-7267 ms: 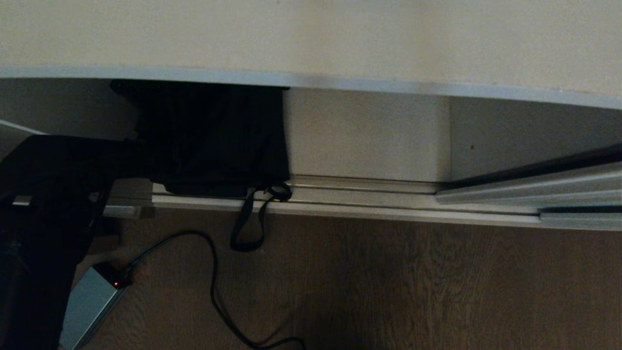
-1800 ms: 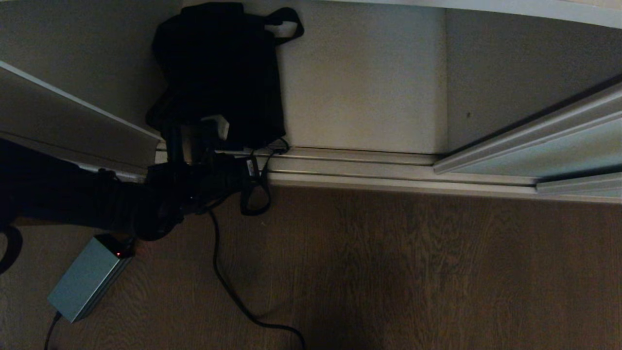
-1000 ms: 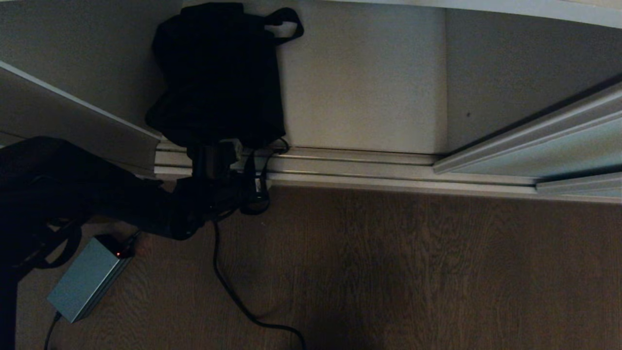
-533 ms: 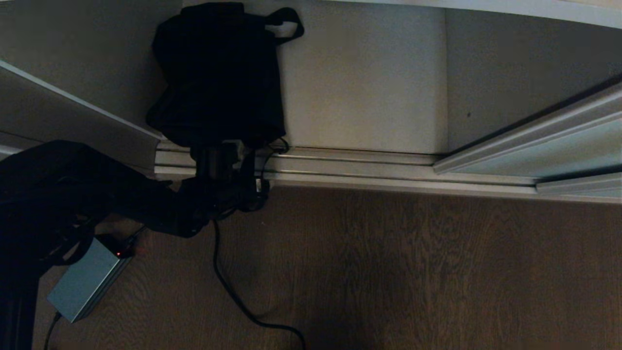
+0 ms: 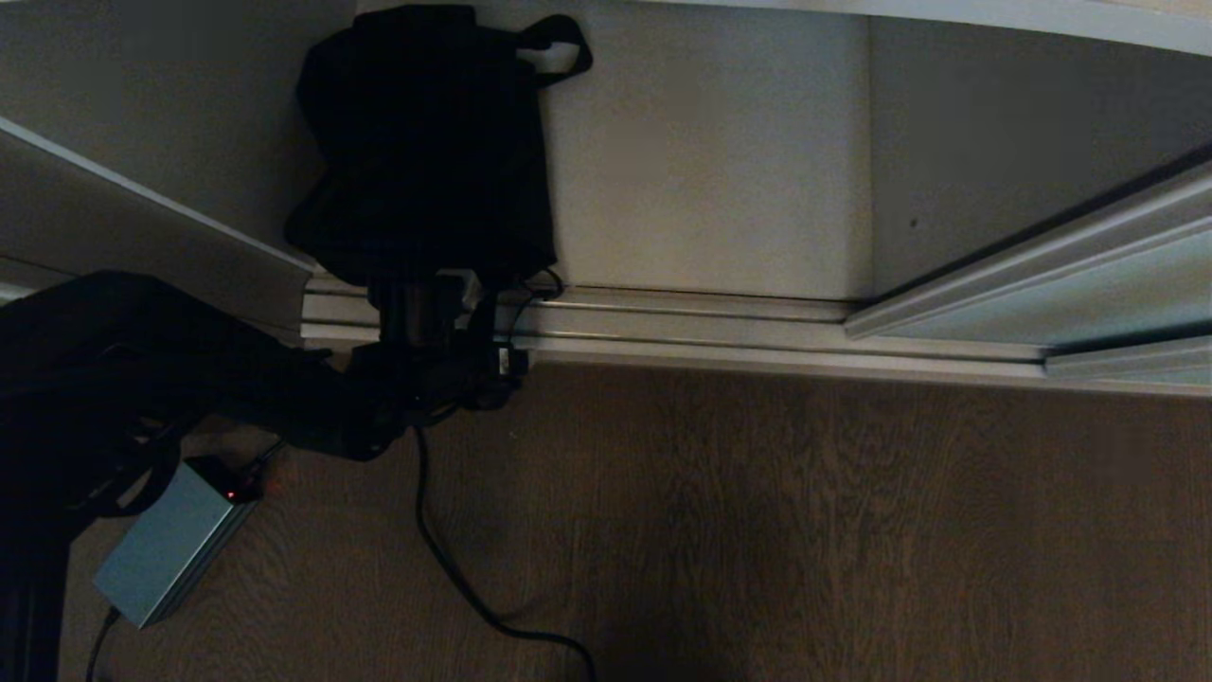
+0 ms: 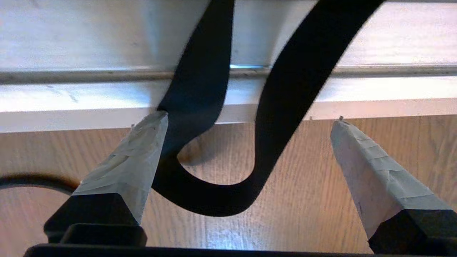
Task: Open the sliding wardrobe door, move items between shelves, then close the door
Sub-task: Place the bag on the lower shelf
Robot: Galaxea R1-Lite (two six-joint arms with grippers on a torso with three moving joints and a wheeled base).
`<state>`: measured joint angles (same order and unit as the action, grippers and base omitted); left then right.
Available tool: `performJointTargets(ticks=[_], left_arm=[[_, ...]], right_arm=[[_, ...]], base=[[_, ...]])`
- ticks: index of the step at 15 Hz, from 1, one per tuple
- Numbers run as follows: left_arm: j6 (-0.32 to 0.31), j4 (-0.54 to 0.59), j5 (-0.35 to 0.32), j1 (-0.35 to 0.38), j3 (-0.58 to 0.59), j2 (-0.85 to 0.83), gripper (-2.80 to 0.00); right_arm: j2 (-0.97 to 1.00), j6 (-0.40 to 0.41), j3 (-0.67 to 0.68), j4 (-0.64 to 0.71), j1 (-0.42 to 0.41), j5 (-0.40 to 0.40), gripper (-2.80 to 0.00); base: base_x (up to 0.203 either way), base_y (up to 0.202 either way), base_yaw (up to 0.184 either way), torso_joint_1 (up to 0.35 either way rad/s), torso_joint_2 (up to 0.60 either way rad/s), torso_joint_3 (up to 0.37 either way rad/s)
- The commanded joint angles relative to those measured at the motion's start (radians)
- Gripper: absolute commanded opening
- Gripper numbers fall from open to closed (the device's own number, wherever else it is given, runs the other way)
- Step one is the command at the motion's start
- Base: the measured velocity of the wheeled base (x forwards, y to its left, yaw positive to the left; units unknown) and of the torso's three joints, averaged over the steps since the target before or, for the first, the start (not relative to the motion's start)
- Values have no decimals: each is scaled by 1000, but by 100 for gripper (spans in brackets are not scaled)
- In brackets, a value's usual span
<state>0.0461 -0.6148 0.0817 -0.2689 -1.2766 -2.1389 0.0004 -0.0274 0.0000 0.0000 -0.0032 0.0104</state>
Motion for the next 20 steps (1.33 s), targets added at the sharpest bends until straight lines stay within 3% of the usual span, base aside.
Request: performJointTargets(ticks=[1,5,6,18,20], left_arm=[[4,-1,0,-8,-1,-25,0],[7,-13,4,-12,-15,-39,0],[16,-11,4,-12,-22,-44,-280],[78,-14,4,-26,-27,-49,-280],[109,-55,6,-26,-33,-39,-280]], right_arm=[[-3,0,1,0,0,0,-280],[-3,0,0,0,0,0,-280],[-3,0,1,0,0,0,-280],[-3,0,2,0,0,0,-280],[-3,0,1,0,0,0,-280]], base=[[0,0,0,0,0,0],[0,0,0,0,0,0],[0,0,0,0,0,0],[0,0,0,0,0,0],[0,0,0,0,0,0]])
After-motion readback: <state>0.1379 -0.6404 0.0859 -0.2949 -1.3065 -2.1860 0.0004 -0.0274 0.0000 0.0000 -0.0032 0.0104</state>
